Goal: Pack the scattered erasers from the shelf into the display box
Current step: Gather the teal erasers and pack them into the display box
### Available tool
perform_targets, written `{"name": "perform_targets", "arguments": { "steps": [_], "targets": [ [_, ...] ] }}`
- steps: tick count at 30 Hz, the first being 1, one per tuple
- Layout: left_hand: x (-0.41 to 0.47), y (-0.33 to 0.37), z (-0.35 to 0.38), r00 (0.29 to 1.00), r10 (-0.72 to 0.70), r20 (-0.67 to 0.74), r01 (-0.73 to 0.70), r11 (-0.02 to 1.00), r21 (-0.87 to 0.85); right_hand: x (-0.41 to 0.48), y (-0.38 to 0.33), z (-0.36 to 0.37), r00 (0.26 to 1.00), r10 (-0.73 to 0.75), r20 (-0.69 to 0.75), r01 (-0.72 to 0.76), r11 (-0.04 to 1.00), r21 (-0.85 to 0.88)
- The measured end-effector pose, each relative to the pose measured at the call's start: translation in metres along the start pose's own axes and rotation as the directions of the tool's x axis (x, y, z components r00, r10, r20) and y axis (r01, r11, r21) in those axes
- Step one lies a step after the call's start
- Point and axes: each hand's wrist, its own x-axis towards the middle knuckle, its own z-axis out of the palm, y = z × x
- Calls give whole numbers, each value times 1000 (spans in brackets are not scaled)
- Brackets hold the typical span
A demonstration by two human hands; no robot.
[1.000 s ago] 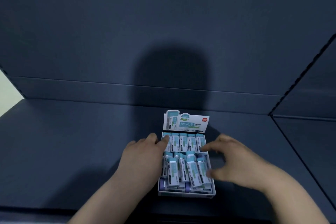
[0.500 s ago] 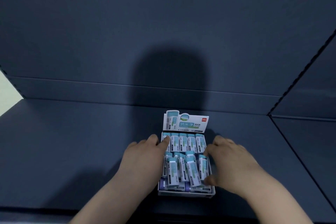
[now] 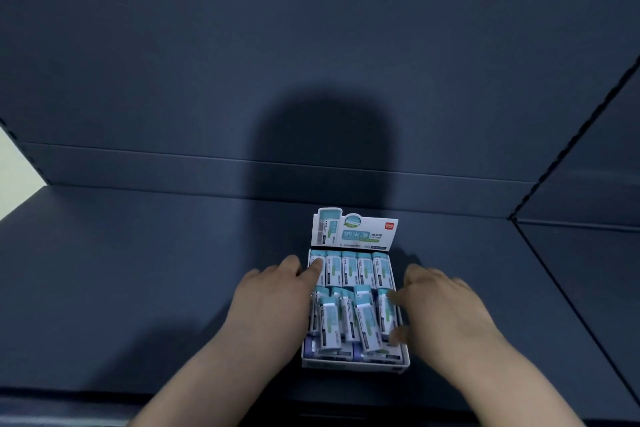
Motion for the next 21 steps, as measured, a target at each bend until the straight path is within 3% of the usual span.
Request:
{"name": "perform_targets", "arguments": {
  "steps": [2, 6, 10, 16, 21],
  "targets": [
    [-1, 0, -1, 1000, 2, -1, -2, 1000, 9, -1, 4, 0, 1000, -10, 13, 9, 998, 58],
    [-3, 0, -2, 1000, -1, -3, 1, 1000, 8, -2, 18, -1, 1000, 2, -4, -1, 942, 334],
    [-5, 1, -3, 1000, -1, -1, 1, 1000, 2, -1, 18, -2, 995, -95, 8, 82, 891, 446],
    [-6, -1, -4, 1000, -8, -8, 8, 1000, 4, 3, 3, 8, 982, -183, 45, 152, 911, 382],
    [-7, -1, -2, 1000, -12, -7, 12, 1000, 14, 1, 6, 14, 980, -197, -18, 190, 914, 359]
  ]
}}
